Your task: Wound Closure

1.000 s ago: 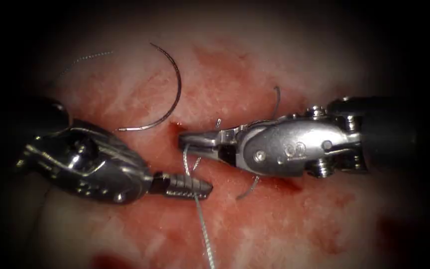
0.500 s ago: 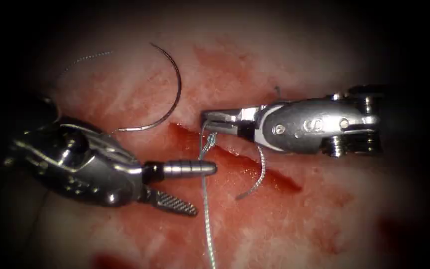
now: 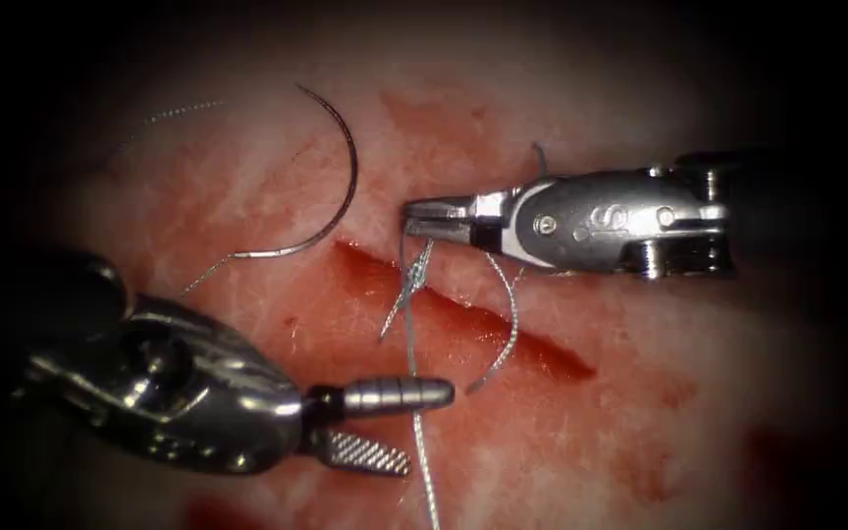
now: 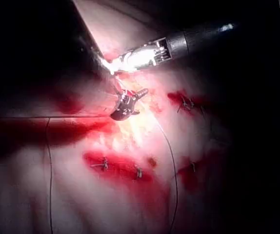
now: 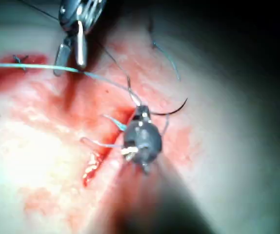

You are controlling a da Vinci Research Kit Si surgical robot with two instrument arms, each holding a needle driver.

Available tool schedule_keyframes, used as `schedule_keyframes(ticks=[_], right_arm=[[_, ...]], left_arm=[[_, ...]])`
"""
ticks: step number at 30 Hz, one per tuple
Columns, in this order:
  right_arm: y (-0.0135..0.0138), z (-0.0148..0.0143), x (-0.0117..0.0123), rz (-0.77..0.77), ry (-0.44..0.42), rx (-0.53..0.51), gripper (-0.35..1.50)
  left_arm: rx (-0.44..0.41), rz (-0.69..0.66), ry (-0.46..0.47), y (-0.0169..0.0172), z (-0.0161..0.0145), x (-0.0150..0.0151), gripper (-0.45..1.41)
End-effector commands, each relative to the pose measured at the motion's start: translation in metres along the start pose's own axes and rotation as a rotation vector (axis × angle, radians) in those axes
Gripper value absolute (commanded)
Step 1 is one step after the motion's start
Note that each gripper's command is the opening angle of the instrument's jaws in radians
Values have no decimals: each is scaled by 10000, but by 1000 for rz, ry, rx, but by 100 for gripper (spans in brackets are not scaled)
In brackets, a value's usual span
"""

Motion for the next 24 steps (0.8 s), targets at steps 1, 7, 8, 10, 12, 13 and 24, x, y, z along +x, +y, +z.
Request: schedule_keyframes(ticks=[1, 7, 8, 10, 12, 13, 24], right_arm=[[-3, 9, 0, -2, 2, 2, -35], [3, 7, 2, 3, 1, 0, -35], [3, 7, 2, 3, 0, 0, -35], [3, 7, 2, 9, 0, 1, -35], [4, 7, 2, 10, 0, 0, -35], [4, 7, 2, 10, 0, 0, -35], [4, 6, 2, 10, 0, 1, -35]], left_arm=[[-2, -2, 1, 8, 7, 0, 75], [-4, 11, 15, 15, 12, 2, 74], [-3, 18, 14, 17, 13, 3, 73], [-2, 26, 15, 19, 15, 3, 73], [-2, 39, 20, 21, 15, 5, 71], [-2, 46, 20, 22, 16, 6, 70], [34, 39, 0, 33, 18, 27, -35]])
